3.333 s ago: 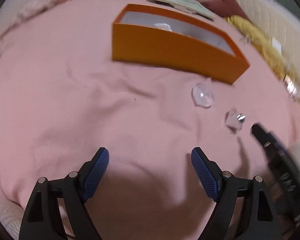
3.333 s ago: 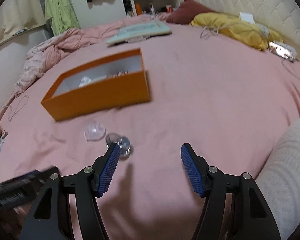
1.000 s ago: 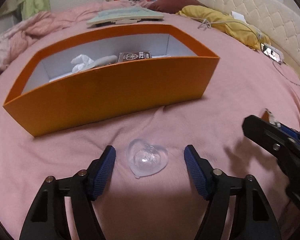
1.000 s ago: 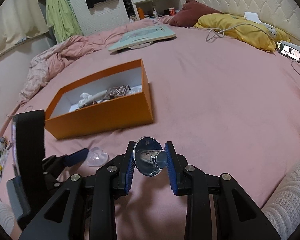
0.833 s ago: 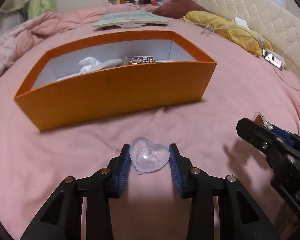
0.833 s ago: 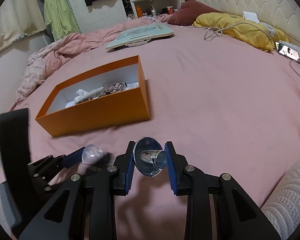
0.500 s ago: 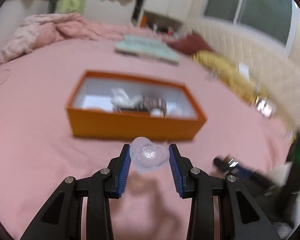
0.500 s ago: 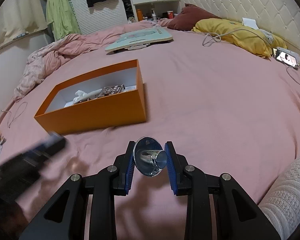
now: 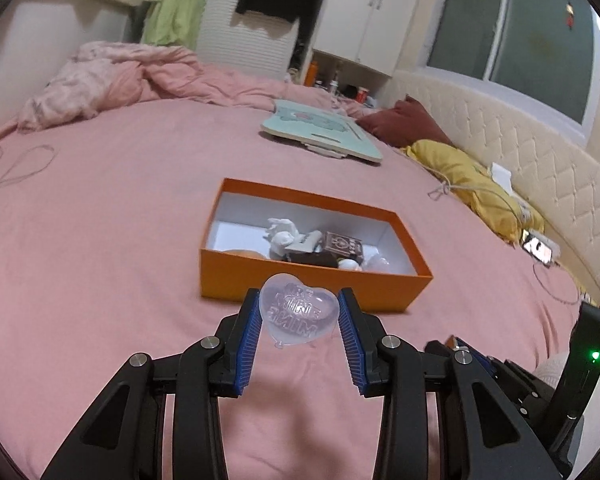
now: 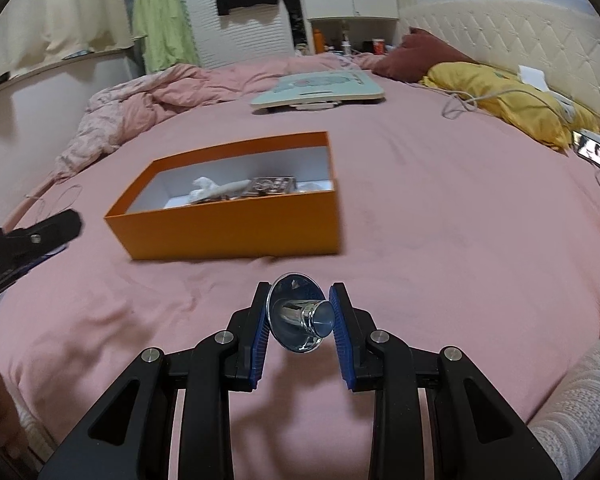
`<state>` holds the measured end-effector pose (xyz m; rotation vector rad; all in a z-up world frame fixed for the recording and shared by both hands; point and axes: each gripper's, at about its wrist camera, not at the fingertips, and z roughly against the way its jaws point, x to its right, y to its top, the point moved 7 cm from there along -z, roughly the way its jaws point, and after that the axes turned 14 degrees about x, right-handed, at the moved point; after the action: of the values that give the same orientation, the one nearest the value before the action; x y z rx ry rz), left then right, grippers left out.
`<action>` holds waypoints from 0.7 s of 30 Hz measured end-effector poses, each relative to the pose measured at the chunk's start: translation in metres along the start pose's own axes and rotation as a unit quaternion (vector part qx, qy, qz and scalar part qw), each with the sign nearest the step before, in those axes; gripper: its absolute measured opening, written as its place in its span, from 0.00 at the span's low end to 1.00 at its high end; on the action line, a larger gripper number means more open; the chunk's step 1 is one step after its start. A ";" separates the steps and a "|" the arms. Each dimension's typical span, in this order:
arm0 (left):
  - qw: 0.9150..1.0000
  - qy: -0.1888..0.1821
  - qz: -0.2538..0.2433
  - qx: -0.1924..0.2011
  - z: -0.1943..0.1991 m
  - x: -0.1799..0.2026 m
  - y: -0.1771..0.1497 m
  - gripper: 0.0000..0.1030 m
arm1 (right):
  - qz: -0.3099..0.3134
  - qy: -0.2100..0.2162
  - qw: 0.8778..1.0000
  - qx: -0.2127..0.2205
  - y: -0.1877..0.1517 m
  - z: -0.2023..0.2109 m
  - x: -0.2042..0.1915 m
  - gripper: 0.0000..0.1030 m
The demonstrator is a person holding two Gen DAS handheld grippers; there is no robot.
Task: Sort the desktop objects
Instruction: 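Carry the clear heart over the box with left tool while right tool carries the metal piece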
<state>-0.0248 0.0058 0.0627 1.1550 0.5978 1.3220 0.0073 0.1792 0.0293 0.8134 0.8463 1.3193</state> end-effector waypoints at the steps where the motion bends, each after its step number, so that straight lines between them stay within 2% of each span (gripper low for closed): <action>1: 1.000 -0.002 -0.006 0.000 0.002 0.002 -0.001 0.35 | 0.001 0.004 1.000 -0.001 0.000 0.000 -0.002 0.30; 13: 1.000 -0.004 -0.020 -0.013 -0.011 0.008 -0.003 0.35 | 0.008 0.033 0.999 -0.009 0.004 -0.010 -0.021 0.30; 17: 0.999 -0.007 -0.038 -0.019 -0.022 0.012 -0.002 0.35 | 0.015 0.042 0.999 -0.006 0.014 -0.015 -0.028 0.30; 21: 0.999 -0.007 -0.033 -0.022 -0.034 0.009 0.003 0.35 | 0.022 0.045 0.999 0.002 0.027 -0.024 -0.030 0.30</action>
<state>-0.0540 0.0245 0.0555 1.0989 0.5885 1.2628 -0.0280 0.1517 0.0437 0.7846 0.9059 1.4011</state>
